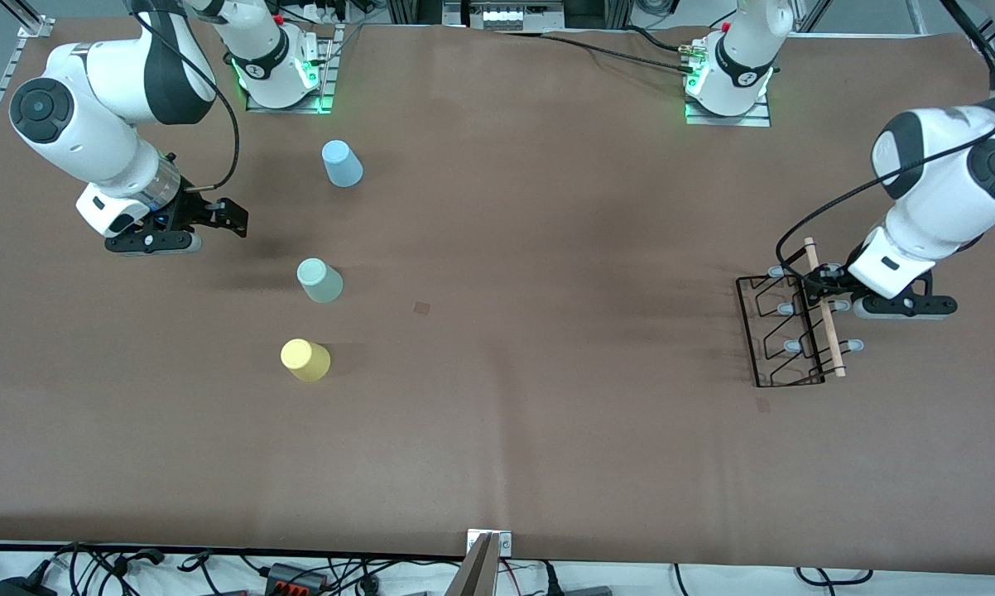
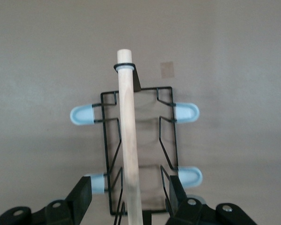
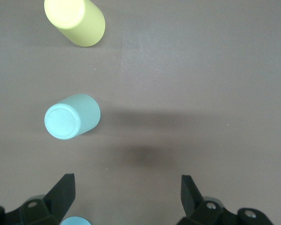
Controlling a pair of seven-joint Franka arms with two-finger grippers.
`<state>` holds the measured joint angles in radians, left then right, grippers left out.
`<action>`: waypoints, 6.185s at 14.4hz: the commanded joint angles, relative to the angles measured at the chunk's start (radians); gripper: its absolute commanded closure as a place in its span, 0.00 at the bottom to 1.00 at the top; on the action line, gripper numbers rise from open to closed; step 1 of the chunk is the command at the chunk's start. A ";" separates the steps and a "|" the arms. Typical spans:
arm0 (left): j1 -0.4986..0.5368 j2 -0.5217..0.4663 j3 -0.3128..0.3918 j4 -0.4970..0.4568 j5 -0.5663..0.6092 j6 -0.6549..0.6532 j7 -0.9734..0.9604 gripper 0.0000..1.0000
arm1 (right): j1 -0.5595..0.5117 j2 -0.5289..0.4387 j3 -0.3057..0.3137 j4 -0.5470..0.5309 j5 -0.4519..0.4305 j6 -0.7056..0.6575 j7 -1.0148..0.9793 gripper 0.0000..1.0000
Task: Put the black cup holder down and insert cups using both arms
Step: 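Grasp the rack handle with the left gripper while the right gripper grasps the teal cup, then carry the rack to the table middle with the left gripper and set it down, then lift the teal cup with the right gripper while the left gripper withdraws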
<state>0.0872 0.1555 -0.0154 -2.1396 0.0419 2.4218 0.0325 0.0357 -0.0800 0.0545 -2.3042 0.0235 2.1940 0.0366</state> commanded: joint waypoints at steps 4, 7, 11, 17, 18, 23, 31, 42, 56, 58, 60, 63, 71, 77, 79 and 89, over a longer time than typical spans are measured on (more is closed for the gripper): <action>0.011 0.062 -0.008 0.010 0.015 0.085 0.021 0.51 | 0.001 0.063 -0.004 0.057 0.029 0.009 0.035 0.00; 0.011 0.061 -0.008 0.014 0.015 0.085 0.029 0.64 | 0.004 0.137 -0.005 0.109 0.047 0.015 0.037 0.00; 0.011 0.055 -0.009 0.015 0.015 0.083 0.033 0.73 | 0.068 0.183 -0.002 0.150 0.047 0.021 0.142 0.00; 0.014 0.047 -0.009 0.021 0.015 0.075 0.037 0.99 | 0.170 0.264 -0.002 0.140 0.047 0.179 0.288 0.00; 0.013 0.044 -0.009 0.059 0.016 0.063 0.034 0.99 | 0.190 0.279 -0.004 0.140 0.044 0.187 0.307 0.00; -0.029 0.045 -0.021 0.295 0.015 -0.258 0.034 0.99 | 0.208 0.318 -0.004 0.075 0.039 0.354 0.307 0.00; -0.196 0.102 -0.149 0.408 0.004 -0.325 -0.184 0.99 | 0.233 0.364 -0.004 -0.037 0.039 0.501 0.307 0.00; -0.590 0.354 -0.146 0.599 0.018 -0.311 -0.662 0.99 | 0.236 0.373 -0.005 -0.038 0.041 0.501 0.307 0.00; -0.689 0.409 -0.147 0.600 0.145 -0.222 -0.862 0.98 | 0.188 0.267 -0.012 0.019 -0.007 0.313 0.247 0.93; -0.689 0.411 -0.147 0.600 0.147 -0.222 -0.861 0.96 | 0.178 0.247 -0.010 0.020 -0.007 0.283 0.229 0.93; -0.689 0.411 -0.146 0.600 0.148 -0.222 -0.850 0.61 | 0.159 0.238 -0.007 0.020 -0.008 0.264 0.229 0.93; -0.685 0.397 -0.149 0.600 0.271 -0.234 -0.850 0.00 | 0.159 0.244 -0.004 0.051 -0.011 0.225 0.232 0.93; -0.560 0.236 -0.150 0.600 0.266 -0.487 -0.532 0.00 | 0.164 0.226 -0.001 0.284 -0.010 -0.115 0.272 0.92; -0.281 0.151 -0.150 0.618 0.101 -0.605 -0.010 0.00 | 0.331 0.184 0.064 0.425 0.007 -0.220 0.631 0.92; -0.190 0.147 -0.150 0.671 0.090 -0.693 0.110 0.00 | 0.413 0.221 0.074 0.460 0.009 -0.204 0.820 0.92; 0.040 0.121 -0.136 0.872 -0.013 -1.008 0.139 0.00 | 0.598 0.479 0.174 0.609 -0.077 0.036 1.319 0.92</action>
<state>0.1336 0.2780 -0.1519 -1.3442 0.0334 1.5172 0.1667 0.6155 0.3643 0.2246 -1.7297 -0.0153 2.2200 1.2939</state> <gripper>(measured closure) 0.000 0.317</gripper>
